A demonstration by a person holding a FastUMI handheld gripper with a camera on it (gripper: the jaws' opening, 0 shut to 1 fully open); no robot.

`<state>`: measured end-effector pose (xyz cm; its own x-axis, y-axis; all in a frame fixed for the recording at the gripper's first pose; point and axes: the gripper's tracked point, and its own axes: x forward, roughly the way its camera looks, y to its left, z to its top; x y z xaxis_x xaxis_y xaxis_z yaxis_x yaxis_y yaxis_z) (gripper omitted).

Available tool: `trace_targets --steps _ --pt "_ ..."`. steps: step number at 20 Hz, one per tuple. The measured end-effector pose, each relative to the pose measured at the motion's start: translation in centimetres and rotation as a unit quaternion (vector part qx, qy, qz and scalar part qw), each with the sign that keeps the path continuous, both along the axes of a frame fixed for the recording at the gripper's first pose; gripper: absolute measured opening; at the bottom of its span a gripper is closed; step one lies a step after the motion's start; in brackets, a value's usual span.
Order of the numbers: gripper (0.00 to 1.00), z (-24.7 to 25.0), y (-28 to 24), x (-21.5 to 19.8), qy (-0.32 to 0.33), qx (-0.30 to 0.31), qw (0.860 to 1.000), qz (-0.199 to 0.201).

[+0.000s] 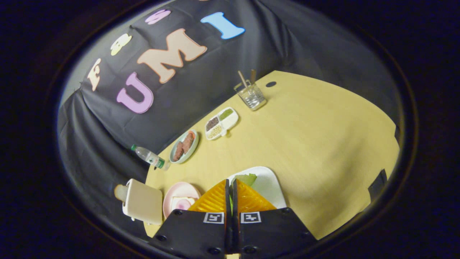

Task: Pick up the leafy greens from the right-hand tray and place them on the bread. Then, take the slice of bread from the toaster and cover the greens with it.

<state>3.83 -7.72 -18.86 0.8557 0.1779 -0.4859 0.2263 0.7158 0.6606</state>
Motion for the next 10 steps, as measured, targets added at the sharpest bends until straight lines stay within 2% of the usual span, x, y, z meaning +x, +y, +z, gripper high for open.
trace_targets --steps 4,10 --pt "0.03 3.3 3.7 0.2 -0.026 -0.001 0.999 0.022" --pt "0.03 7.9 12.4 0.8 -0.055 0.044 0.996 0.058"
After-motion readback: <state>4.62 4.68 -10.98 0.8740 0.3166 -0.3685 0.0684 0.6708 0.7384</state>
